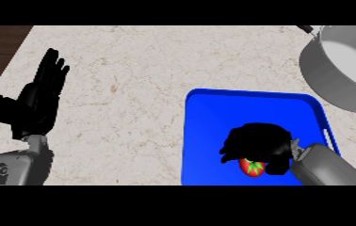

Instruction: Pick the tomato from the tray and place it in the pot

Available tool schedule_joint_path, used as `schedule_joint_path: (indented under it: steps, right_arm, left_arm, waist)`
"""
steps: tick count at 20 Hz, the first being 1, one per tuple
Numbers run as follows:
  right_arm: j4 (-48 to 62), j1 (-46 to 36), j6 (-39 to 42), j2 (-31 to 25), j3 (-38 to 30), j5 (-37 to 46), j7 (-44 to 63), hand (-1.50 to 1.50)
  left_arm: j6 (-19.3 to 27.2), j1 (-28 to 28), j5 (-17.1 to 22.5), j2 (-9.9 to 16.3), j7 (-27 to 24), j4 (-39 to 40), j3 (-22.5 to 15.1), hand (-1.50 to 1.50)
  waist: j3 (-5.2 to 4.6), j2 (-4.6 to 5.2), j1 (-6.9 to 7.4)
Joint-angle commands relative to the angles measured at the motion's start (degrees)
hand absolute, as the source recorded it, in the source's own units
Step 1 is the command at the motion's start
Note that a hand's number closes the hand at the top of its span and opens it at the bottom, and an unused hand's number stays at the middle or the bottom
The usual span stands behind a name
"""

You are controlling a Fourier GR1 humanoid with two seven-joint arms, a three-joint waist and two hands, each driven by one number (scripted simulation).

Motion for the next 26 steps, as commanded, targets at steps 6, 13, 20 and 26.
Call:
schedule_joint_path:
  steps: [6, 13, 20, 26]
  right_arm:
    - [6.7, -1.7, -4.0, 2.8, 0.2, 5.8, -10.1, 1.5]
    - [5.8, 2.0, -7.4, 4.7, 0.1, 8.6, -10.8, 1.5]
    - [-6.8, 24.1, -10.6, -10.3, -16.2, -5.0, -5.1, 1.5]
    - [-15.5, 37.7, -13.3, -15.8, -31.2, -20.6, -10.2, 1.5]
  left_arm:
    - [-1.4, 4.1, -0.4, -0.4, 2.6, -6.1, 0.0, 0.0]
    - [-5.7, 4.5, 2.2, 0.2, -1.7, -1.7, 3.8, 0.0]
    - [-0.5, 3.3, -0.2, 0.4, 2.1, -2.9, 5.4, 0.0]
    - [-2.5, 3.9, 1.8, 2.1, 2.5, -3.5, 7.2, 0.0]
  waist:
    - [0.0, -0.08, 0.25]
    - [-0.01, -0.04, 0.04]
    - [-0.06, -1.42, -6.4]
    - [-0.13, -1.17, -5.58]
